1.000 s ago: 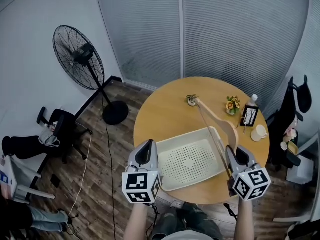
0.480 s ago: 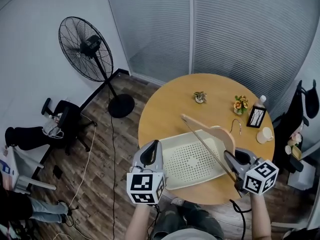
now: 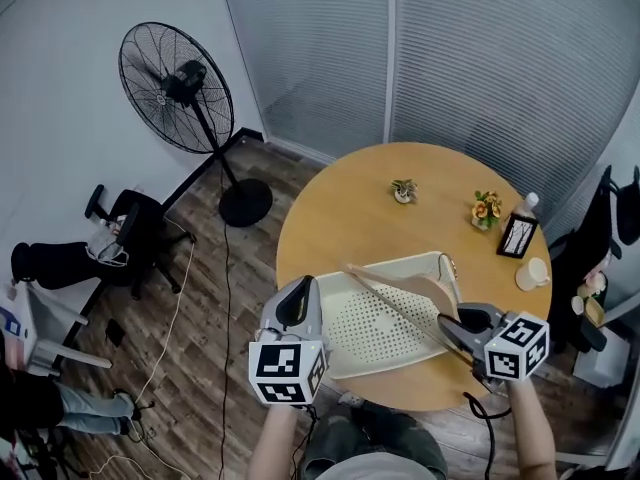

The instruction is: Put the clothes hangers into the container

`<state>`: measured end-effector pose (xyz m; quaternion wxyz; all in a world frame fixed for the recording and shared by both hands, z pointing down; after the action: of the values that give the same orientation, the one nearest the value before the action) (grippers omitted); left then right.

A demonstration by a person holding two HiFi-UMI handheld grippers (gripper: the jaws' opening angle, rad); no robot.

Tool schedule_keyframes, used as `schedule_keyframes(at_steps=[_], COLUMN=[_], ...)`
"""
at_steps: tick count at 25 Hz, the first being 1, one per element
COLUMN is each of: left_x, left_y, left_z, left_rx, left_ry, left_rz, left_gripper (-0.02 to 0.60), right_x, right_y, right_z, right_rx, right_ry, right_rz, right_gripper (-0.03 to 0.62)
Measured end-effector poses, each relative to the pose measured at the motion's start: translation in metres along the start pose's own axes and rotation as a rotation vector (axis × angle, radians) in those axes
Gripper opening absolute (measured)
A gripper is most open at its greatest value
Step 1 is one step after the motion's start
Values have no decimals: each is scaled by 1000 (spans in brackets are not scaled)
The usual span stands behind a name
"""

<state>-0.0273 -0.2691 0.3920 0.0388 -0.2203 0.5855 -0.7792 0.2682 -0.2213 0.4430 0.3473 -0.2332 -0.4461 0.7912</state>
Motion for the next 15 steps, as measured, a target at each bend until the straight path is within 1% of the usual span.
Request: schedule_keyframes(at_steps=[6, 15], left_x=[0, 3], left_y=[-5, -6], left_z=[1, 1], left_rx=[9, 5], left_ry=[23, 56], left_rz=[-3, -13], left_gripper=[1, 1], right_x=[0, -4], right_y=[-14, -34], right_z=[7, 34], right_rx=[39, 136], right_ry=[88, 161], right_rz=[-2, -17], right_gripper=[81, 83])
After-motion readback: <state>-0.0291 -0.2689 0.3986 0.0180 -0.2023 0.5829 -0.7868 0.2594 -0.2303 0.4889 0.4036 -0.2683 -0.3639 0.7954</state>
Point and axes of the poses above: the fingertips, and each gripper's own axes: z forward along the fingers, x to its left, y out of its top, the point moved 7 cm from there along -z, backward along the fingers, and after that the axes turned 14 degrees about -z, right-handed, at the moved point
